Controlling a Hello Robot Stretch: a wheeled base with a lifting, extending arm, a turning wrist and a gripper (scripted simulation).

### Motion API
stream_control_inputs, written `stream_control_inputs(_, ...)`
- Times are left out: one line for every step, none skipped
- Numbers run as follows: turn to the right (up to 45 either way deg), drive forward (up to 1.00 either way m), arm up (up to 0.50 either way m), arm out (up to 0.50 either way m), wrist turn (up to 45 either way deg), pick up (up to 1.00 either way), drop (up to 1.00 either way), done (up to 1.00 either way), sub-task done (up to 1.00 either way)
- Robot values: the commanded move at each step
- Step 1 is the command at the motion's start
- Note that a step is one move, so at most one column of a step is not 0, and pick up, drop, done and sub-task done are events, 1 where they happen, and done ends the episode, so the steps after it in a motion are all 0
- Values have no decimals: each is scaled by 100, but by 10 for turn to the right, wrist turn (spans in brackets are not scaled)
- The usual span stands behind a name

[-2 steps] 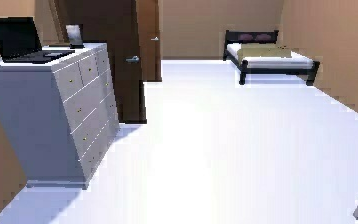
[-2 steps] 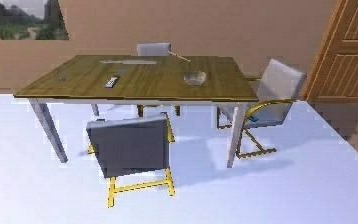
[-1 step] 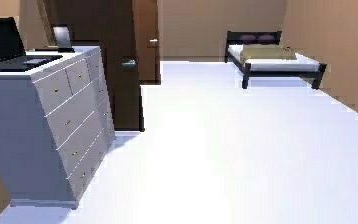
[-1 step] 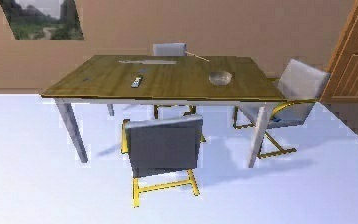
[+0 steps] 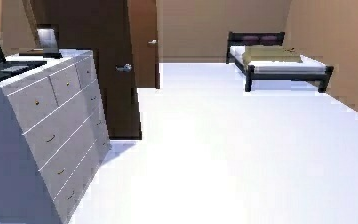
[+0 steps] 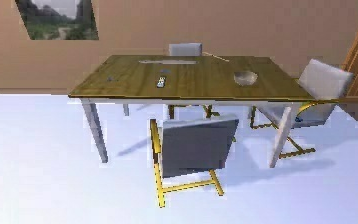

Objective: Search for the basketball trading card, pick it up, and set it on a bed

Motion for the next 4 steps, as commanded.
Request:
stream_control_inputs(390,0,0,0,0,0,0,0,0)
stream_control_inputs(0,80,0,0,0,0,0,0,0)
stream_control_inputs(-300,0,0,0,0,0,0,0,0)
stream_control_inputs(-30,0,0,0,0,0,0,0,0)
